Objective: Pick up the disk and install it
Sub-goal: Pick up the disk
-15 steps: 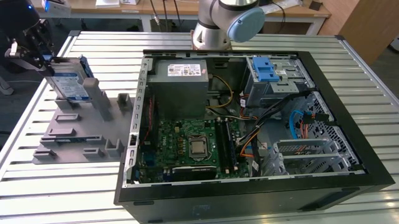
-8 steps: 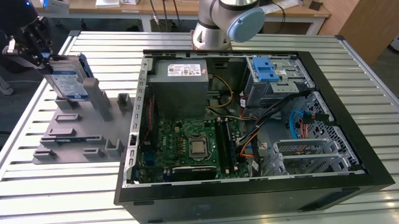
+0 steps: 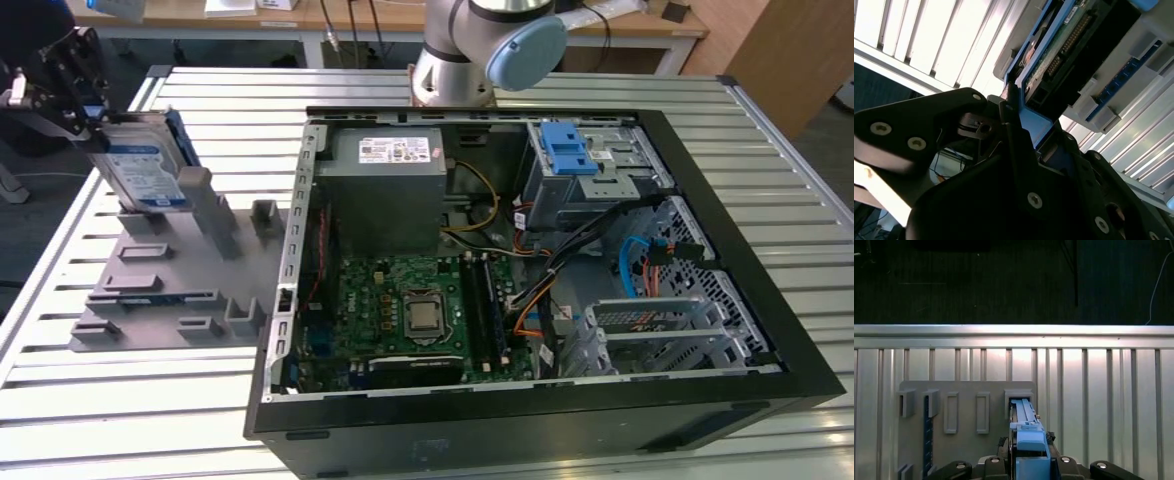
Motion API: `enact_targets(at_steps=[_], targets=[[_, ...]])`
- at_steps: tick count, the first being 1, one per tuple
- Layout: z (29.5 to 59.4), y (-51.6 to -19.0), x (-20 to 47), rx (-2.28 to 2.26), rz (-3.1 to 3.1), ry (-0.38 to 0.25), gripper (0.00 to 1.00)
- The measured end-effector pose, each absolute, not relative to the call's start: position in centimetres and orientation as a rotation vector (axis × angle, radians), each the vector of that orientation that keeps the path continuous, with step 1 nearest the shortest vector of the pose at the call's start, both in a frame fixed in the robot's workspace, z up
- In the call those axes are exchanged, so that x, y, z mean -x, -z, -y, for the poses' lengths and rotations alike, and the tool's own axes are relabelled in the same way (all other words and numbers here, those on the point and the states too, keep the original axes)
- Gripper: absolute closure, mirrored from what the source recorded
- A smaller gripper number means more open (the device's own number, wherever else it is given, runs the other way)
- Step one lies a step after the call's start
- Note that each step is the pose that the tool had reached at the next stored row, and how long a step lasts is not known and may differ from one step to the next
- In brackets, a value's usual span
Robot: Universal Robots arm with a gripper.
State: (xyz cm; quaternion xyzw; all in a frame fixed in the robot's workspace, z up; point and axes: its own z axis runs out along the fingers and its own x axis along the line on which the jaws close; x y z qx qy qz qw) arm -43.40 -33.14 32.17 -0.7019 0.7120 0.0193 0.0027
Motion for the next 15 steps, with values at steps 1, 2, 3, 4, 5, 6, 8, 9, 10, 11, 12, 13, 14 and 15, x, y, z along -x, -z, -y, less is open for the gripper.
enact_targets(at_steps=[1, 2, 3, 4, 5, 6, 8, 9, 10, 11, 12, 13, 14, 15], targets=[[33.1, -32.3, 43.4, 2.201, -2.233, -0.061, 0.64], [33.1, -32.4, 43.4, 2.201, -2.233, -0.06, 0.64], [33.1, -32.5, 43.4, 2.201, -2.233, -0.061, 0.64], [33.1, -32.6, 43.4, 2.201, -2.233, -0.061, 0.64], [33.1, -32.7, 43.4, 2.201, -2.233, -0.061, 0.64], [33.1, -32.8, 43.4, 2.201, -2.233, -0.061, 0.64], [33.1, -33.0, 43.4, 2.201, -2.233, -0.061, 0.64], [33.1, -33.1, 43.4, 2.201, -2.233, -0.061, 0.64], [33.1, -33.1, 43.4, 2.201, -2.233, -0.061, 0.64], [33.1, -33.2, 43.4, 2.201, -2.233, -0.061, 0.64], [33.1, -33.3, 43.4, 2.201, -2.233, -0.061, 0.64], [33.1, -33.3, 43.4, 2.201, -2.233, -0.061, 0.64], [33.1, -33.4, 43.4, 2.201, -2.233, -0.061, 0.64], [33.1, -33.5, 43.4, 2.201, -2.233, -0.06, 0.64]])
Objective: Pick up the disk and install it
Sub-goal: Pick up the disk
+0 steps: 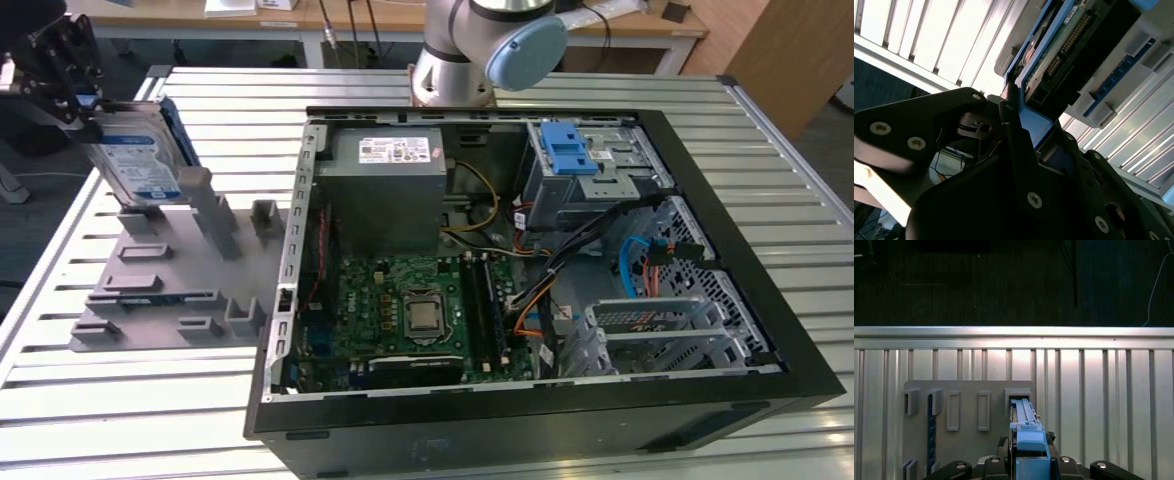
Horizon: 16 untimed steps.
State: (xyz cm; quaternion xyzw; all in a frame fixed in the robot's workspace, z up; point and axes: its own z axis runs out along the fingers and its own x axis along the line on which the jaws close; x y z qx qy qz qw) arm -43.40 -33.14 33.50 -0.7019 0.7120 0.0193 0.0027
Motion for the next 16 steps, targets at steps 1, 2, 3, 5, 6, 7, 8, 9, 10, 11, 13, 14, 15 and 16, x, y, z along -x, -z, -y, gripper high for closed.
enact_targets(at_steps=[1, 2, 3, 5, 6, 7, 8, 9, 10, 11, 13, 14, 15, 16], targets=[[33.1, -33.6, 43.4, 2.201, -2.233, -0.06, 0.64], [33.1, -33.7, 43.4, 2.201, -2.233, -0.06, 0.64], [33.1, -33.8, 43.4, 2.201, -2.233, -0.06, 0.64], [33.1, -34.0, 43.4, 2.201, -2.233, -0.06, 0.64], [33.1, -34.0, 43.4, 2.201, -2.233, -0.061, 0.64], [33.1, -34.1, 43.4, 2.201, -2.233, -0.06, 0.64], [33.1, -34.2, 43.4, 2.201, -2.233, -0.061, 0.64], [33.1, -34.3, 43.4, 2.201, -2.233, -0.06, 0.64], [33.1, -34.4, 43.4, 2.201, -2.233, -0.06, 0.64], [33.1, -34.5, 43.4, 2.201, -2.233, -0.061, 0.64], [33.1, -34.7, 43.4, 2.201, -2.233, -0.06, 0.64], [33.1, -34.8, 43.4, 2.201, -2.233, -0.06, 0.64], [33.1, -35.0, 43.4, 2.201, -2.233, -0.06, 0.64], [33.1, -35.1, 43.4, 2.201, -2.233, -0.061, 0.64]])
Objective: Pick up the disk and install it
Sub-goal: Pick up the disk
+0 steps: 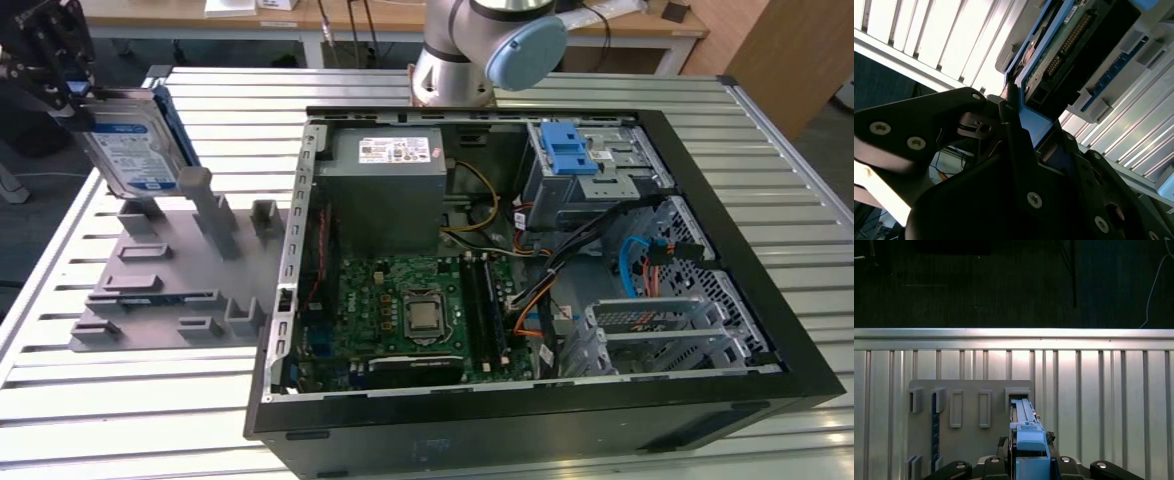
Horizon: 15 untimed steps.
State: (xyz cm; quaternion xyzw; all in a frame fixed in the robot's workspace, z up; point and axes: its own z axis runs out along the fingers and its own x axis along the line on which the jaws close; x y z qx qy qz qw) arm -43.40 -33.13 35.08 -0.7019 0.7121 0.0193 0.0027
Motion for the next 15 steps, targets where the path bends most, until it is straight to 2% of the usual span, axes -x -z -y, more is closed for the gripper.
enact_targets(at_steps=[15], targets=[[33.1, -37.2, 43.4, 2.201, -2.233, -0.06, 0.64]])
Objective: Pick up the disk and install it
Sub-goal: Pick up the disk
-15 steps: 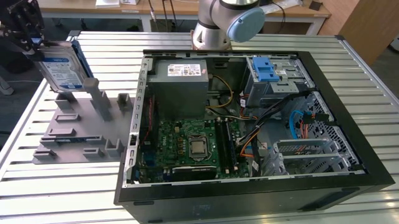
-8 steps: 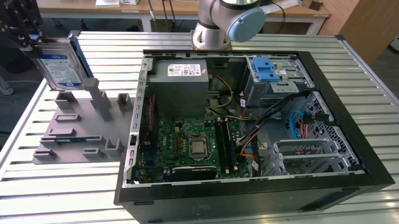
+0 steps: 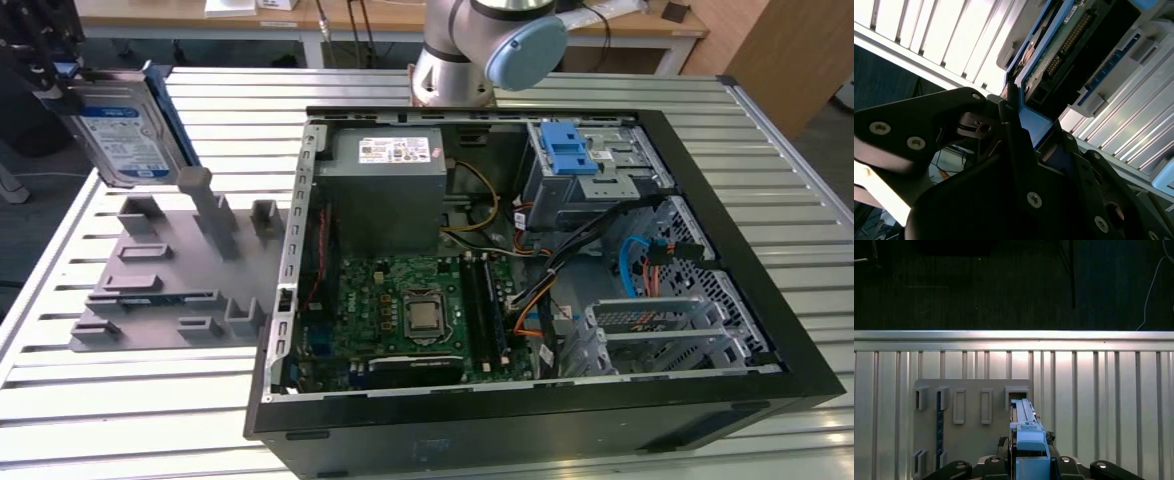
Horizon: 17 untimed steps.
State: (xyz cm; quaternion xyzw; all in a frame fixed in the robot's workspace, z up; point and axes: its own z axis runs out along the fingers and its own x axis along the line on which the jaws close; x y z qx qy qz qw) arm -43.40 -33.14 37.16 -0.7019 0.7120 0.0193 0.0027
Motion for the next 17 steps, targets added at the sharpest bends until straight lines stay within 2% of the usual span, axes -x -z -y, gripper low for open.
enact_targets(at_steps=[17], targets=[[33.1, -39.1, 43.4, 2.201, -2.233, -0.06, 0.64]])
